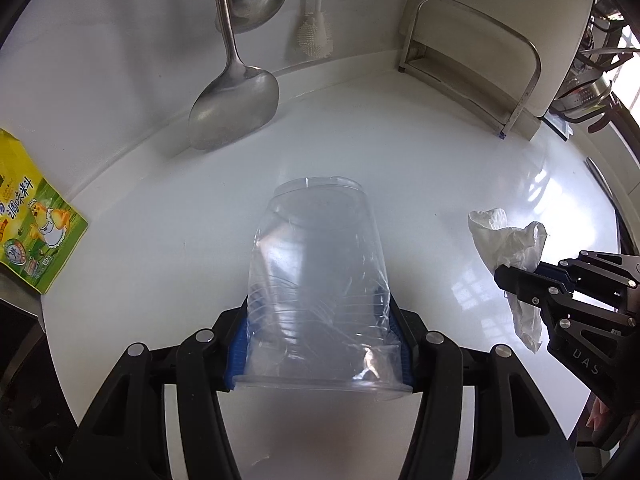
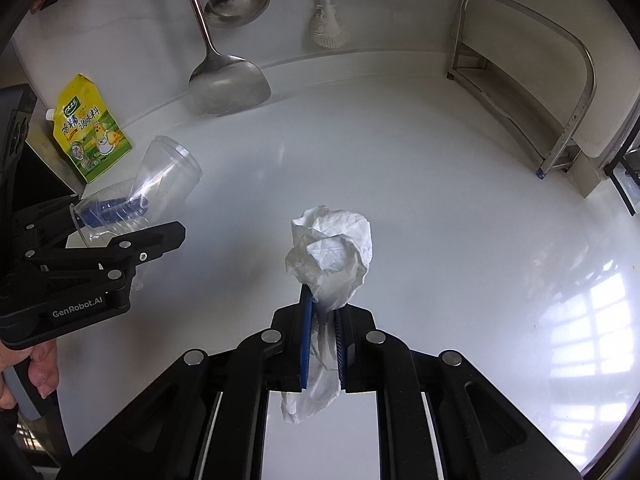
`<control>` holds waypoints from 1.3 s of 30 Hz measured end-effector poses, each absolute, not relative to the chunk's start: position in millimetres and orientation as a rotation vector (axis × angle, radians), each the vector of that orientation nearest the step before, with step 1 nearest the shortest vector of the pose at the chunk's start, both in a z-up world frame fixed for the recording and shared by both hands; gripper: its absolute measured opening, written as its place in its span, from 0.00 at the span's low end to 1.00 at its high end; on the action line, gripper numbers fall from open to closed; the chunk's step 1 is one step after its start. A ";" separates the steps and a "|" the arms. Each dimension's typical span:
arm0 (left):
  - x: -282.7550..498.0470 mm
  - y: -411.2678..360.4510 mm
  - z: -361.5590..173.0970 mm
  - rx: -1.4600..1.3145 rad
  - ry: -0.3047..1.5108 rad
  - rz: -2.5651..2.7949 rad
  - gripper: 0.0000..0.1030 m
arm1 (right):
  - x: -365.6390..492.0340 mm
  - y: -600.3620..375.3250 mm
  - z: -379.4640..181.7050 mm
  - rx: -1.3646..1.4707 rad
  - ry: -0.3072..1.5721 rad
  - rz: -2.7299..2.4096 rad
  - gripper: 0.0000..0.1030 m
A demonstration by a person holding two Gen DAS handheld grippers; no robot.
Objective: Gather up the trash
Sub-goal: 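Carry the clear cup with the left gripper while the right carries the tissue over the bin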
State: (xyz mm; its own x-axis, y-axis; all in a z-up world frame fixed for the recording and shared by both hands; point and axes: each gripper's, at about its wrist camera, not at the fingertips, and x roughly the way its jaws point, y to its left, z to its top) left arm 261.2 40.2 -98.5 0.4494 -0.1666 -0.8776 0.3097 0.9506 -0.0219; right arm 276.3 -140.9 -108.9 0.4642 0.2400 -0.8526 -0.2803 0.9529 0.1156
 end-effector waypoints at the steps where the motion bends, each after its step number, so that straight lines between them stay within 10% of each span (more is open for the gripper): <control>1: 257.9 37.6 -96.7 0.151 1.063 -0.293 0.53 | 272.3 -142.4 -107.5 -0.043 1.037 0.322 0.10; 39: 39.8 -74.9 -67.3 0.183 1.022 -0.297 0.54 | 41.4 -281.4 -98.8 -0.015 1.005 0.370 0.10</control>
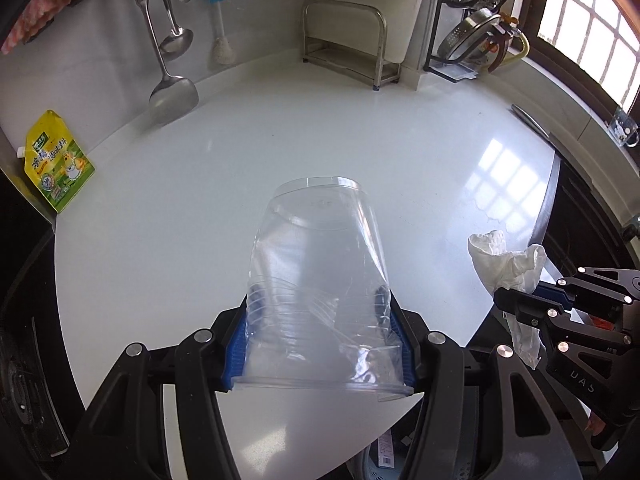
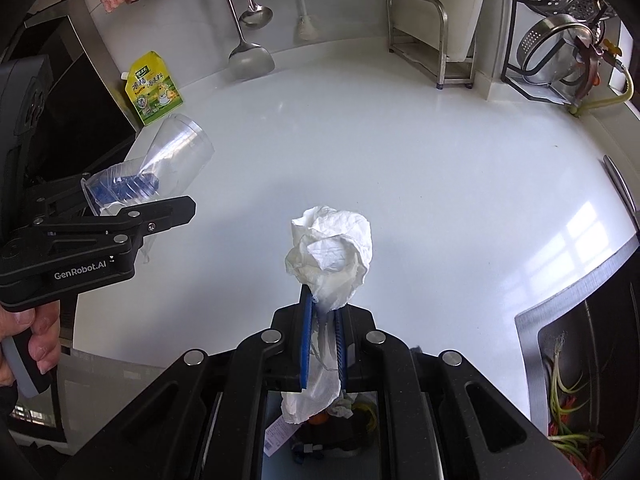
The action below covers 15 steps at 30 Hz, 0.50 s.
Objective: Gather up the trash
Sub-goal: 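Carry the clear cup with the left gripper while the right carries the tissue over the bin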
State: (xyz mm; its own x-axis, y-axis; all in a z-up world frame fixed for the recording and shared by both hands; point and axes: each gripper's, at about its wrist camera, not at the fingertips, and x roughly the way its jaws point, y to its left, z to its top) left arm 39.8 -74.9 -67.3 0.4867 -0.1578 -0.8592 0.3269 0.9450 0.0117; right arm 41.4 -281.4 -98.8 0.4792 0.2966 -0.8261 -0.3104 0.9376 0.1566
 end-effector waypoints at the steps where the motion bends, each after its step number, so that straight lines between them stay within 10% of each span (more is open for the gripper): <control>1: 35.5 -77.8 -67.8 0.184 1.023 -0.300 0.54 | 37.1 -282.7 -99.2 -0.017 1.006 0.370 0.10; 15: -16.2 -110.6 -75.9 0.209 1.040 -0.349 0.54 | -16.5 -304.0 -112.4 -0.014 1.033 0.359 0.10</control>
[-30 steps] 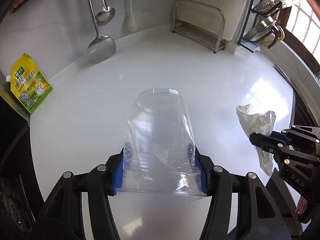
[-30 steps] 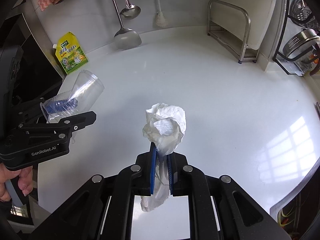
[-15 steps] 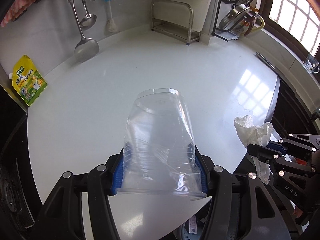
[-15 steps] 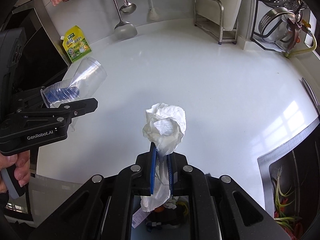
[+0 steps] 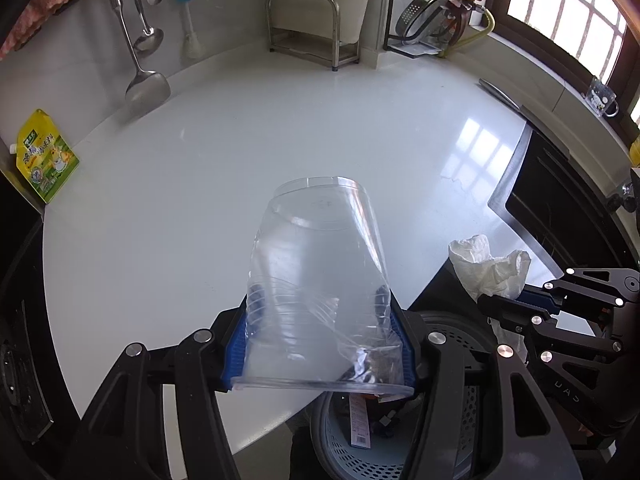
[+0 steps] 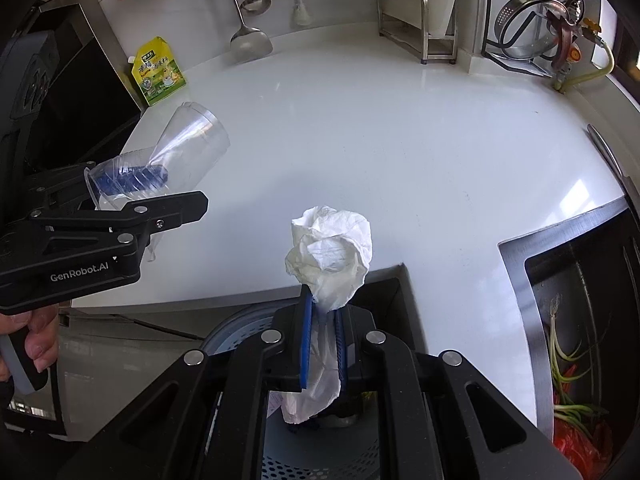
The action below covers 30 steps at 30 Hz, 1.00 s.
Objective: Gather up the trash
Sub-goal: 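Carry the clear cup with the left gripper while the right carries the tissue over the bin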
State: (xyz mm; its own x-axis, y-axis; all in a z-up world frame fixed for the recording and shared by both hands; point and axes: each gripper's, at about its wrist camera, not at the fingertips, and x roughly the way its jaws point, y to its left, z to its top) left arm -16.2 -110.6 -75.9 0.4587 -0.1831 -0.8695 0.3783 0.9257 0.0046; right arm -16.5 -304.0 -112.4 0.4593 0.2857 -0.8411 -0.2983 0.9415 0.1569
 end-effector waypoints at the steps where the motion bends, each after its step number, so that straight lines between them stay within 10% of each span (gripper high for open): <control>1: -19.0 -112.3 -76.3 0.210 1.040 -0.352 0.54 | -19.9 -305.8 -113.5 -0.011 1.035 0.358 0.10; 30: -75.5 -152.1 -105.9 0.273 1.094 -0.441 0.55 | -80.8 -325.8 -146.6 0.018 1.114 0.336 0.10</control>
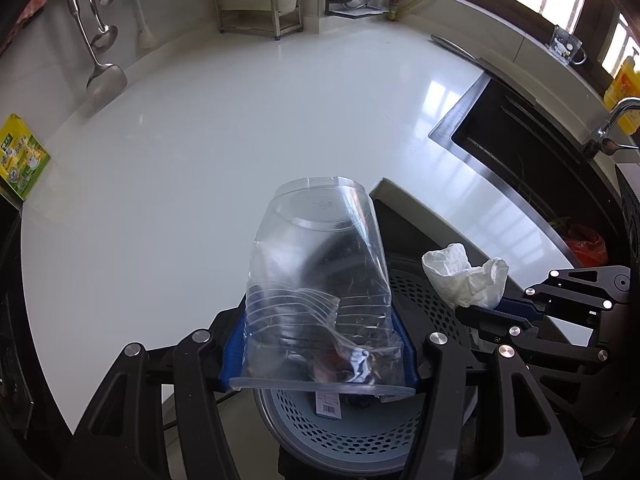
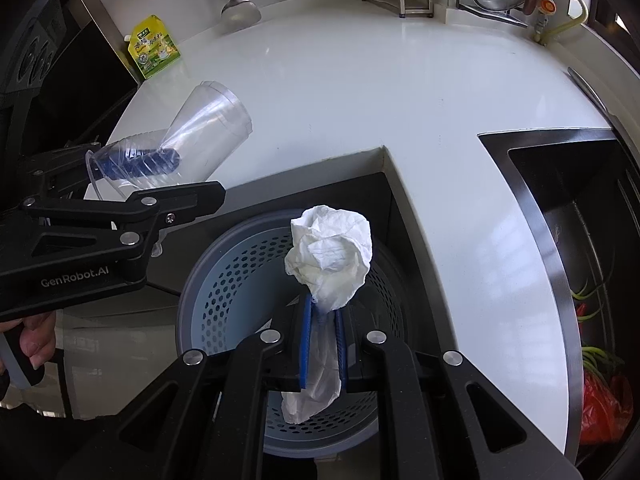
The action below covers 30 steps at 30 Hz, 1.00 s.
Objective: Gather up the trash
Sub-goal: 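Carry the clear cup with the left gripper while the right carries the tissue over the bin, then open both grippers to drop the clear cup and white tissue into the bin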
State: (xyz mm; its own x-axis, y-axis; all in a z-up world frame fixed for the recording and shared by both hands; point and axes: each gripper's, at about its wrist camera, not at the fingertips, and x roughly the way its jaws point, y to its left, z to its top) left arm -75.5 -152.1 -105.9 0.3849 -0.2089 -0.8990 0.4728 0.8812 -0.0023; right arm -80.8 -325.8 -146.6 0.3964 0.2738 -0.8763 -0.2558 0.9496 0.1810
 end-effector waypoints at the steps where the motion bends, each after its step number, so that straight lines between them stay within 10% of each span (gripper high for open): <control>1: -76.8 -153.3 -107.4 0.277 1.097 -0.445 0.55 | -82.4 -326.1 -147.9 0.019 1.116 0.334 0.10; 30: -100.6 -167.4 -168.4 0.309 1.235 -0.550 0.58 | -111.4 -322.8 -203.4 0.046 1.265 0.309 0.11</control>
State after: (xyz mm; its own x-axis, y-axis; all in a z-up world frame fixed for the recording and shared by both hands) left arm -100.6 -167.4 -168.4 0.2231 -0.2280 -0.9478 0.5521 0.8309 -0.0699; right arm -111.4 -322.8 -203.4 0.2660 0.2536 -0.9300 -0.2032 0.9578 0.2030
